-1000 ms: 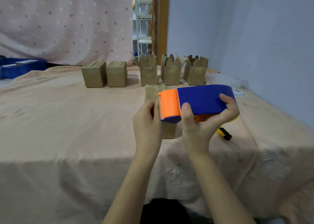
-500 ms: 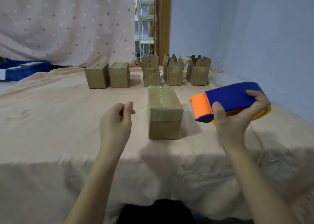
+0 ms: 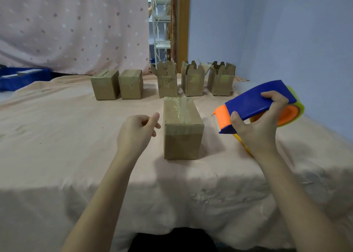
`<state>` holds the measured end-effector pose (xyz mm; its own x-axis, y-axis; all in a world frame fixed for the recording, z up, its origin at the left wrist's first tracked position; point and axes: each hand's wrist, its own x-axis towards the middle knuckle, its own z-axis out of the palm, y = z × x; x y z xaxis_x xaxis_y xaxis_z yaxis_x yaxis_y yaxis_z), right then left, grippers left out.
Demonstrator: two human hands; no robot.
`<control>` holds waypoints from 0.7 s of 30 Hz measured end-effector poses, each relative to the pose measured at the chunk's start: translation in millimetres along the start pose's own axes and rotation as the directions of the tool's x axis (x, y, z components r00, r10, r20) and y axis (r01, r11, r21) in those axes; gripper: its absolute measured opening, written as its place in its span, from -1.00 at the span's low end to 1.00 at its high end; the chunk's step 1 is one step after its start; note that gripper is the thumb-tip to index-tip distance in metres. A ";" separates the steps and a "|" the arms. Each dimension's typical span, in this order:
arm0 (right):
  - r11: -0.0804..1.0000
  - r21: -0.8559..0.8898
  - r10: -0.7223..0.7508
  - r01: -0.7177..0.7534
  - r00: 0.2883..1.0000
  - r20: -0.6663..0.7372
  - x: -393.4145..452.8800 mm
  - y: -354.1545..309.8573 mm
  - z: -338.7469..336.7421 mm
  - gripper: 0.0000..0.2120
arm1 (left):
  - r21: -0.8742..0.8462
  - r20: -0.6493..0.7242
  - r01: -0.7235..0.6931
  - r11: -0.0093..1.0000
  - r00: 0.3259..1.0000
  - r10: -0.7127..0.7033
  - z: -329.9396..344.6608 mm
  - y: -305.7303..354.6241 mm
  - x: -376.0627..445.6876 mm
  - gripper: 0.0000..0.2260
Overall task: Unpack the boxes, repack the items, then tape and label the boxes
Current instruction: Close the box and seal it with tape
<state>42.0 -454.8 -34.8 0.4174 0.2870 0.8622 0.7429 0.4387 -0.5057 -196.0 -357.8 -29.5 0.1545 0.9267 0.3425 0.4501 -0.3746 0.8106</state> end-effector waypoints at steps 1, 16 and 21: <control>1.000 -0.004 0.010 -0.010 1.000 0.009 1.5 0.6 0.8 -0.39 | -0.002 0.005 0.003 1.000 1.000 -0.003 -0.1 0.3 2.2 -0.62; 0.989 -0.126 0.091 -0.074 0.987 0.134 9.2 2.8 4.1 -0.30 | 0.007 0.035 0.029 1.000 0.999 -0.029 0.8 -0.3 13.7 -0.63; 0.983 -0.165 0.106 -0.082 0.985 0.139 12.7 0.6 4.0 -0.30 | 0.020 0.026 0.025 1.000 0.999 -0.025 1.4 1.9 16.2 -0.63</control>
<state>45.6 -447.5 -24.2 0.4169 0.4476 0.7911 0.7822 0.2667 -0.5630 -191.5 -343.4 -23.1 0.1663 0.9363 0.3093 0.4709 -0.3511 0.8093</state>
